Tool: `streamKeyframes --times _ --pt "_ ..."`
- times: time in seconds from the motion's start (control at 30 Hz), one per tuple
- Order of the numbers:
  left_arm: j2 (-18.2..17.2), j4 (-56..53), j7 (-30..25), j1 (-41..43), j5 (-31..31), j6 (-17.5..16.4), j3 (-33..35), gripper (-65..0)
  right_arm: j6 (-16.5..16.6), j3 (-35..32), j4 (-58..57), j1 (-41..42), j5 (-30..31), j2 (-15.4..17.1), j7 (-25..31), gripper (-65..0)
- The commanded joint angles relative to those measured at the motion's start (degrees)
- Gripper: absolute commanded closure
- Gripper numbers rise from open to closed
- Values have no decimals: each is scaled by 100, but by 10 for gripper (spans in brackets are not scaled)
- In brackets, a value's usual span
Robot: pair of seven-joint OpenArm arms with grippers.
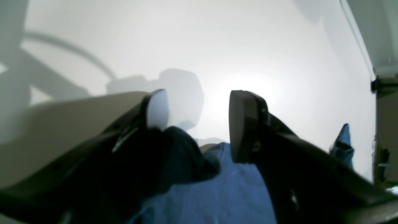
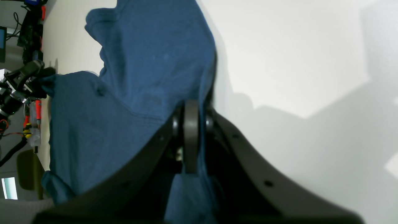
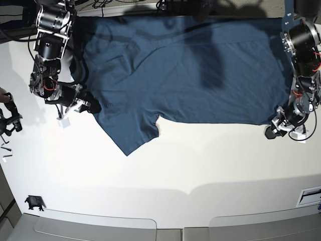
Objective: Fold the T-shirt properly
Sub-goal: 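Release the left gripper and grasp the shirt's side edge near the hem, then lift the hem edge with both grippers and fold it over toward the collar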
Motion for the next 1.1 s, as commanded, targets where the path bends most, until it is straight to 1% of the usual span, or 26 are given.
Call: streamKeyframes --times 0.0,0.2,0.37,0.6,0.67,0.8,0.83,1.07 --pt "-46 17 212 -50 162 70 63 -295 -117 -22 -9 15 -341 61 -190 0" --pt "-146 17 212 -63 142 70 66 -295 -117 -22 -9 15 -343 61 -195 0" --pt "-389 22 221 -63 140 -20 66 -295 -117 -22 -9 15 -341 61 -195 0" --pt "-682 22 284 -61 136 -59 66 -295 -117 -22 -9 17 -343 61 -192 0" --pt "-715 22 348 -59 105 -76 66 -295 -117 -22 -9 17 -343 61 -192 0" --pt "-697 22 697 -57 -254 -472 66 -295 -117 -22 -9 17 -343 61 -192 0" --pt "-695 22 708 -55 -317 -520 66 -295 -117 -22 -9 17 -341 61 -190 0" --pt "-695 22 664 -46 -330 -535 66 -295 -117 -22 -9 17 -341 61 -188 0"
